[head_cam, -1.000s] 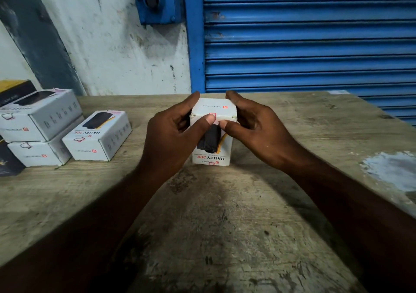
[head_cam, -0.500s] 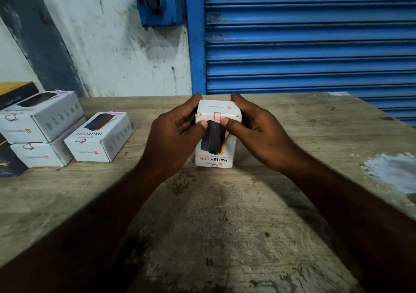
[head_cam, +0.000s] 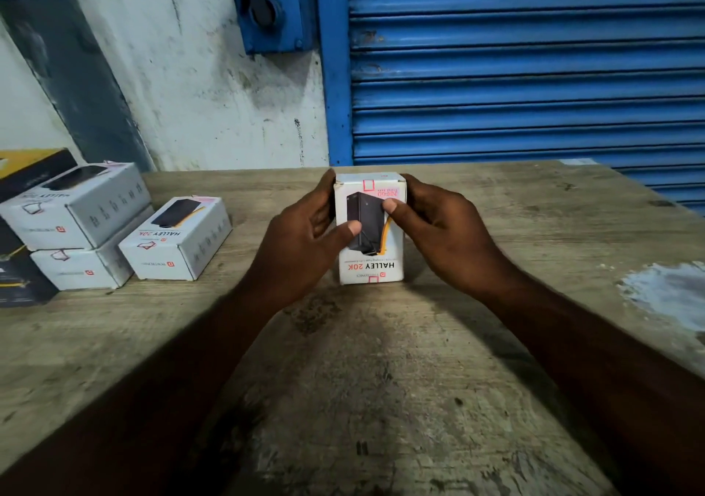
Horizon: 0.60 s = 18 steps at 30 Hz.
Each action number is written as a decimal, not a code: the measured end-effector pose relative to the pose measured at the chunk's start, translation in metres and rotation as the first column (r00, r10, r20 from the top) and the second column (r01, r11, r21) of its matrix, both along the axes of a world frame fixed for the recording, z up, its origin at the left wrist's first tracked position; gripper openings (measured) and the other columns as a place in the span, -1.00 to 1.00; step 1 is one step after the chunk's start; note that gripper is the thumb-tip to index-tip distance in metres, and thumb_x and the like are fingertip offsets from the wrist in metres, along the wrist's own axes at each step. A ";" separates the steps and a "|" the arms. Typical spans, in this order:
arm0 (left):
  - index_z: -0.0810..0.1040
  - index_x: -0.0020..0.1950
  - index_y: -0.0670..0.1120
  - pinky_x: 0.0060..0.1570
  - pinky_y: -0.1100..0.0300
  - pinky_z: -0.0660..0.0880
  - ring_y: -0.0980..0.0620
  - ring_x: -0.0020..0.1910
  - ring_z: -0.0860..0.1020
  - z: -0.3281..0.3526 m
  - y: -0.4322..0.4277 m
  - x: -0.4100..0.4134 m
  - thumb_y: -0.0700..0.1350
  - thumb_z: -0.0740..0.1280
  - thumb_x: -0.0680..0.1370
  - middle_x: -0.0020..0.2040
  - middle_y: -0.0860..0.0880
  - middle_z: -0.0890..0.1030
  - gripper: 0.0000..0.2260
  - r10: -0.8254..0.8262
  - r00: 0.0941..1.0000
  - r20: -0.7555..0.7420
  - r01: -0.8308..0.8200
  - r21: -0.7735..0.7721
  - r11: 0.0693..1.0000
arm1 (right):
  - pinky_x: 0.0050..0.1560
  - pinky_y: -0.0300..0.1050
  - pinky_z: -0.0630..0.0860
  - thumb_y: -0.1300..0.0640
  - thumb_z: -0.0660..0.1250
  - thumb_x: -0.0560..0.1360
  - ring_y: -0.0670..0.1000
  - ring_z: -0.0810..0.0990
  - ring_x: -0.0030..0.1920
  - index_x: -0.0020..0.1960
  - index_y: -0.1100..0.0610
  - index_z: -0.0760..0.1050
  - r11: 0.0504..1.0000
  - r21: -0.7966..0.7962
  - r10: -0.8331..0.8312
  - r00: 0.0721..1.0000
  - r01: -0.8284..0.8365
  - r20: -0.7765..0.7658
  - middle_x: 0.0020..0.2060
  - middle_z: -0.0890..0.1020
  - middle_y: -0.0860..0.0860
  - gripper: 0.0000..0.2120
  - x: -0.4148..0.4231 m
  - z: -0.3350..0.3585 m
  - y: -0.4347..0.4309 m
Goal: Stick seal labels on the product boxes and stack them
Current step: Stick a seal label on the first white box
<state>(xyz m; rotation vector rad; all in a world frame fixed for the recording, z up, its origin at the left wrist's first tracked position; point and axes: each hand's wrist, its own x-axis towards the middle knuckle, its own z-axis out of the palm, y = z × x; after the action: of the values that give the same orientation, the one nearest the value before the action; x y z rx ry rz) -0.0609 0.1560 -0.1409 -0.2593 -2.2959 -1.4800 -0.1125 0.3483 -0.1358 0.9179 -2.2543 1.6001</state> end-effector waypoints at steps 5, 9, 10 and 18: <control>0.44 0.44 0.08 0.08 0.02 0.64 0.16 0.08 0.67 -0.008 0.002 -0.003 -0.07 0.42 0.58 0.22 0.03 0.67 -0.56 0.078 0.994 0.075 -0.083 0.056 0.995 | 0.12 0.14 0.65 0.02 0.42 0.55 -0.08 0.71 0.09 0.19 0.05 0.65 0.986 -0.128 -0.089 0.988 0.106 0.129 0.06 0.74 -0.06 -0.76 -0.005 -0.009 -0.002; 0.48 0.21 -0.01 -0.08 -0.05 0.68 0.06 -0.06 0.72 -0.006 0.004 -0.001 0.04 0.48 0.51 0.08 -0.06 0.71 -0.65 0.176 0.975 0.137 -0.198 0.162 0.967 | 0.01 0.15 0.69 0.16 0.45 0.55 -0.03 0.72 0.04 0.11 0.09 0.62 0.981 -0.138 -0.108 0.971 0.140 0.212 0.04 0.73 -0.01 -0.85 -0.009 -0.013 -0.003; 0.49 0.18 -0.02 -0.11 -0.04 0.68 0.05 -0.08 0.72 -0.005 0.004 -0.001 0.03 0.47 0.52 0.06 -0.06 0.72 -0.69 0.178 0.973 0.149 -0.205 0.192 0.960 | 0.00 0.17 0.68 0.17 0.46 0.55 -0.01 0.72 0.04 0.14 0.09 0.61 0.982 -0.130 -0.102 0.969 0.133 0.224 0.06 0.72 -0.02 -0.83 -0.009 -0.013 -0.004; 0.62 0.21 -0.12 -0.17 0.21 0.63 0.08 -0.01 0.70 0.000 0.007 0.000 -0.18 0.30 0.65 0.04 -0.02 0.72 -0.82 0.057 0.979 0.196 -0.124 0.349 0.929 | 0.08 0.22 0.64 0.05 0.45 0.49 0.05 0.71 0.00 0.28 0.04 0.62 0.983 -0.078 -0.144 0.956 0.169 0.255 0.01 0.69 -0.02 -0.64 -0.012 -0.010 -0.002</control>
<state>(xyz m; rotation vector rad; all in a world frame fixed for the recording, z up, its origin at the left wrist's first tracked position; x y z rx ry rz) -0.0612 0.1626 -0.1410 0.0911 -2.0797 -1.9041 -0.1245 0.3463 -0.1459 0.5235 -2.3138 1.8215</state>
